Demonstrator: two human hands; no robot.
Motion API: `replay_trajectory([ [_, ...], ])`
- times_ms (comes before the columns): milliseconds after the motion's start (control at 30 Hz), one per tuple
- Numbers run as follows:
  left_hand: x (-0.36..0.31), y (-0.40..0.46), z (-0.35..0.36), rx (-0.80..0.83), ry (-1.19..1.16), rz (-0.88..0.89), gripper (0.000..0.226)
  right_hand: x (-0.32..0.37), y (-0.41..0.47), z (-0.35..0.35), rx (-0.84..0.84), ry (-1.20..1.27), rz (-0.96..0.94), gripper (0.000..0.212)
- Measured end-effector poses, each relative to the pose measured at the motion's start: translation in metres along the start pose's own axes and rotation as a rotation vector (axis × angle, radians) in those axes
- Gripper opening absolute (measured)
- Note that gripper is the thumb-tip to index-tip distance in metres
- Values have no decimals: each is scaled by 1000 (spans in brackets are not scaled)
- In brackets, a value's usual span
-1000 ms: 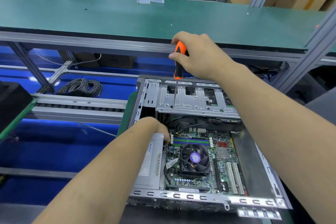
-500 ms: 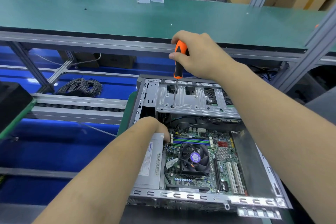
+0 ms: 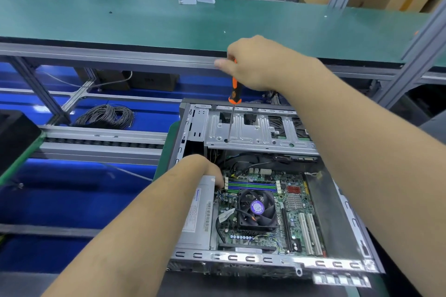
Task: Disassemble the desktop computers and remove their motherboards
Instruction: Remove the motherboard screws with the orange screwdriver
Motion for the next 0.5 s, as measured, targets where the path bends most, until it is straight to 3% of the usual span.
replay_trajectory([
  [33, 1, -1, 0, -3, 2, -7, 63, 5, 1, -2, -2, -45, -17, 36],
  [133, 1, -1, 0, -12, 4, -16, 63, 15, 1, 2, 128, 28, -108, 17],
  [233, 2, -2, -1, -12, 4, -14, 64, 6, -3, 4, 190, 93, -40, 25],
  [333, 0, -3, -1, -9, 20, -5, 64, 9, 4, 0, 79, -129, 3, 42],
  [433, -2, -6, -1, -11, 25, 10, 65, 24, 6, 3, 124, -97, -117, 11],
  [500, -5, -9, 0, -7, 41, 31, 71, 16, -1, 3, 210, -22, -100, 20],
])
Point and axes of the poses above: each hand's wrist, its own y-axis towards the middle knuckle, its own z-axis out of the palm, x = y × z, the point moved 10 cm from there along y, towards the middle knuckle, and after that the axes turned 12 degrees about -y, right-handed, at the moved point
